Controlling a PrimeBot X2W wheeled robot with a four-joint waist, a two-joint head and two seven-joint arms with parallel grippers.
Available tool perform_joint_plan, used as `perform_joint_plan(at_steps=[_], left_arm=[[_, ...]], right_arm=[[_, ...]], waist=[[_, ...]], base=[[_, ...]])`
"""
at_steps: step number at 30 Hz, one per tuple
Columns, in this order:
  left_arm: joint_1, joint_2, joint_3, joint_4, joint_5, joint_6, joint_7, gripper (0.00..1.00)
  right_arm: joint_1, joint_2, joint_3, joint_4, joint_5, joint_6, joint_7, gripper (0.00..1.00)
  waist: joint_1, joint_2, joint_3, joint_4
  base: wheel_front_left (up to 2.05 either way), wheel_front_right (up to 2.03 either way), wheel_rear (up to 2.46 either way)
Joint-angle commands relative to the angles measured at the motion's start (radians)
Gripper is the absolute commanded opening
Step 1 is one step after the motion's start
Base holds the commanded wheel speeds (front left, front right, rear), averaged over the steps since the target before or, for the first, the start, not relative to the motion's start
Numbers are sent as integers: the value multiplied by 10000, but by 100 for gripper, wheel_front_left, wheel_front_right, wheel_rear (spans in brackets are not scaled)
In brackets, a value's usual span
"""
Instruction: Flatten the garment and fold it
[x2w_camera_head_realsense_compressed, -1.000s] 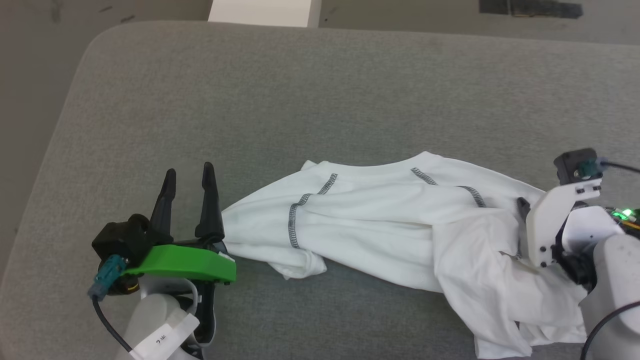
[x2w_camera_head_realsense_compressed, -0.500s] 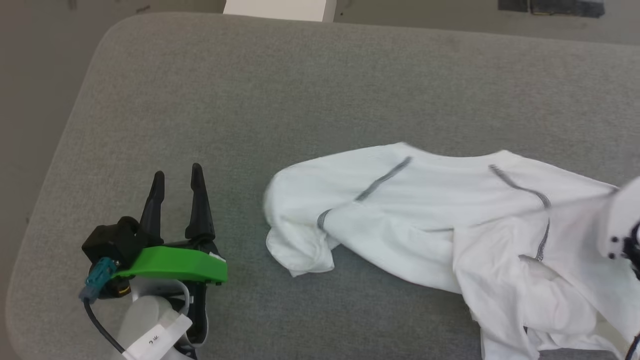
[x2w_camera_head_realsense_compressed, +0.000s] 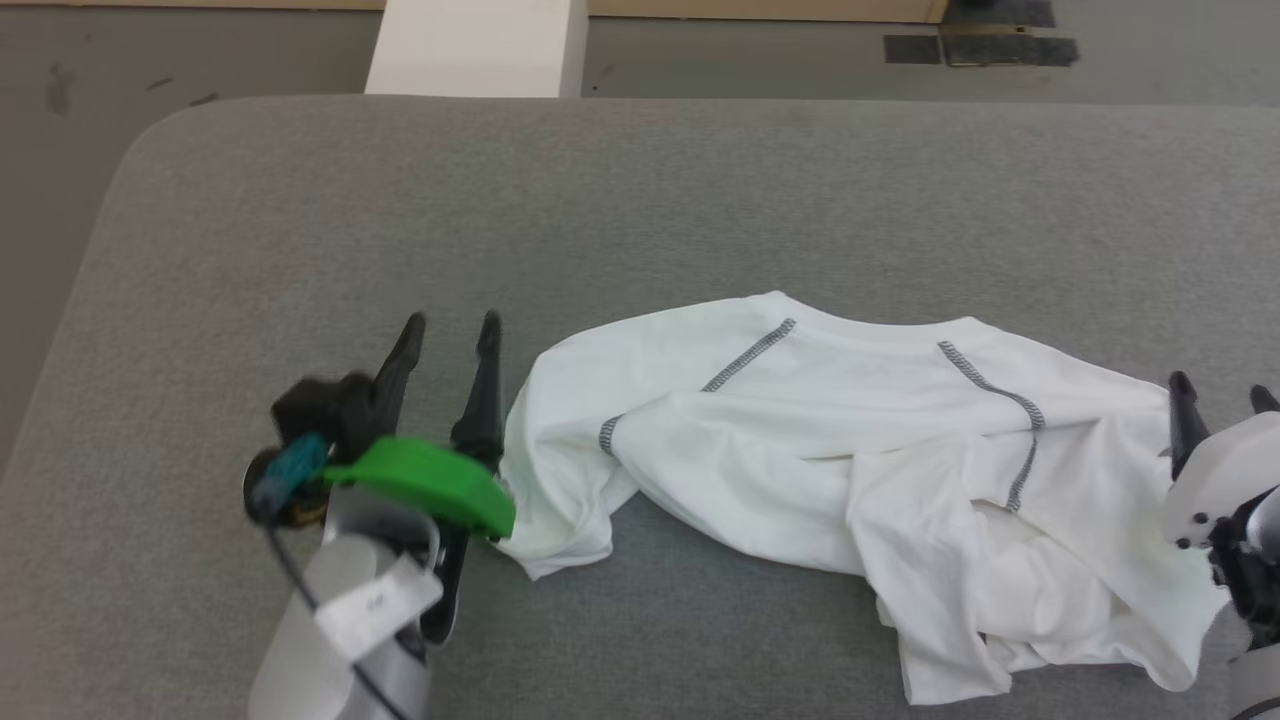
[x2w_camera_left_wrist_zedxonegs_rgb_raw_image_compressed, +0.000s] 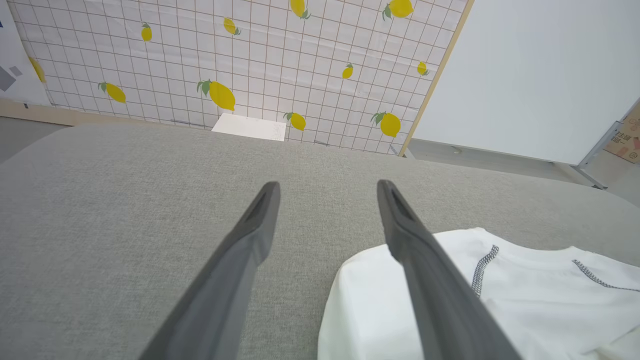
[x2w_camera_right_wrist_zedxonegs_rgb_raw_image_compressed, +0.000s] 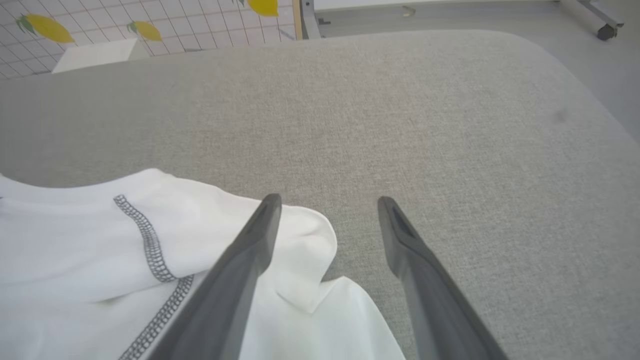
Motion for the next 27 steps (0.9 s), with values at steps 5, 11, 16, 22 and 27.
perform_joint_plan(at_steps=[5,11,16,22,27], left_arm=[[-1537,242,-738,1101,444,-73,2167,100],[-2539,516,-1301,2063,579,-203,4479,100],[-3203,790,-1726,2828,848,-223,6062,100],[-3802,1161,-2188,3468,1472,25,7292,100],[-4069,1268,-2204,3736,1331,-37,7986,100]], right_arm=[[847,264,1155,-884,729,-17,-1670,100],[1530,354,2269,-1505,1260,-17,-2400,100],[1876,383,2639,-1981,1564,-17,-2402,100],[2003,391,3114,-2348,1792,-17,-2141,100],[1943,392,3349,-2548,1967,-17,-2114,100]], waist=[[0,0,-63,-735],[0,0,22,-1338],[0,0,160,-1726],[0,0,409,-2139],[0,0,675,-2439]], base=[[0,0,0],[0,0,0],[0,0,0],[0,0,0],[0,0,0]])
